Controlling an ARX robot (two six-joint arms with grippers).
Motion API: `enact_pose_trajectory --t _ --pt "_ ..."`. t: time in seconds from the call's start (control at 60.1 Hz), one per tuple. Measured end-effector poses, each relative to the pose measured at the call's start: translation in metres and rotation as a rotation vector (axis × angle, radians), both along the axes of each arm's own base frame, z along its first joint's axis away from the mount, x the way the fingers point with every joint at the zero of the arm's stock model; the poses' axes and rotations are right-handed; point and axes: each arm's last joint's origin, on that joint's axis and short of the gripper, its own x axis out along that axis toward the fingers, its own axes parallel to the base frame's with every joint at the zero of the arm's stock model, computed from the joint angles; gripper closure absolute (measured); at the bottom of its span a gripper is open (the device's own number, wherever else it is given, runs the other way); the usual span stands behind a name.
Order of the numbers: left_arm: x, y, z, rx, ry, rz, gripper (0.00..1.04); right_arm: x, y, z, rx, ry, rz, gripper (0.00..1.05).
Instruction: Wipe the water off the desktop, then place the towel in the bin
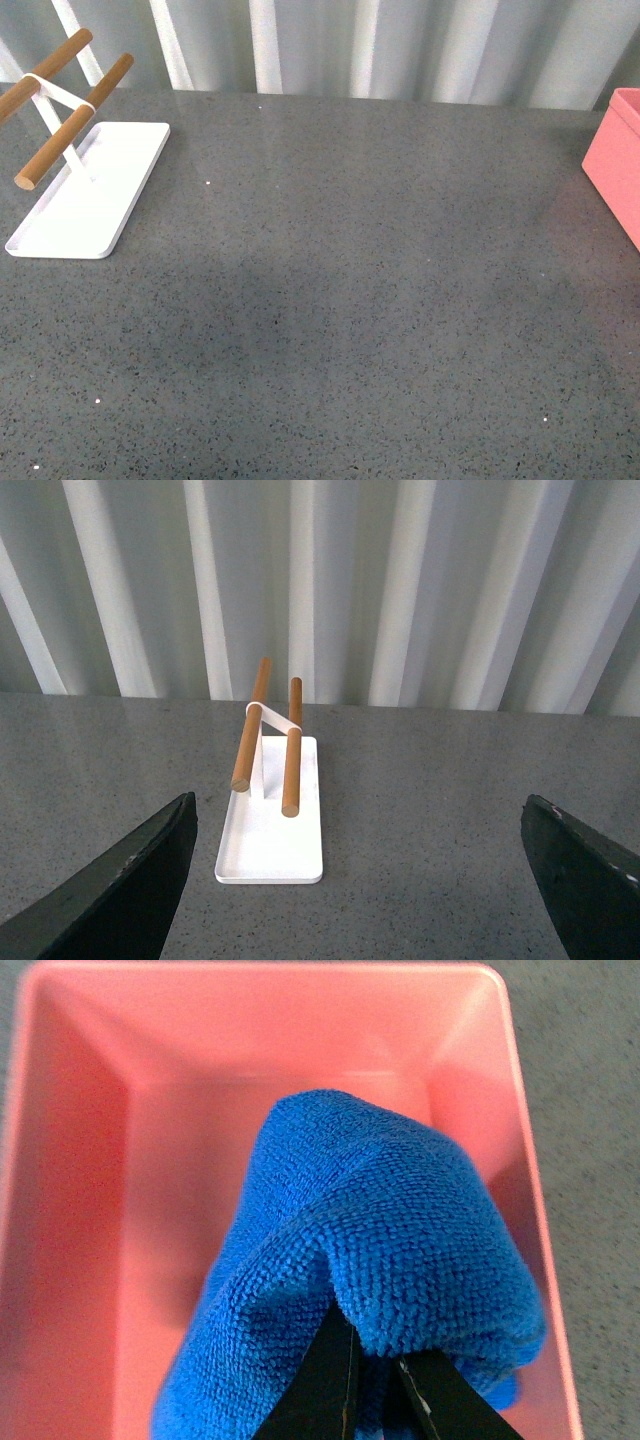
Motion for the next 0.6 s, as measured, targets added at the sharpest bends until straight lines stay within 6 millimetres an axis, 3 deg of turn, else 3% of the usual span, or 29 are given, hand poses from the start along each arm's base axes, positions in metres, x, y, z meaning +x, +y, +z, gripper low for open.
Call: enact_pose_trajectory --t 0.067,0.233,0.599 --pt "0.0 0.0 0.0 0.0 -0.001 0.0 0.07 0.01 -0.004 -0.006 -0.033 0.057 -0.007 0.99" --pt "0.0 0.0 0.0 0.0 -0.001 0.0 0.07 0.029 0.0 -0.008 -0.07 0.151 0.067 0.72" --pt "0.0 0.0 0.0 0.0 -0.001 0.0 0.07 0.038 0.008 0.002 -0.157 0.15 0.132 0.13"
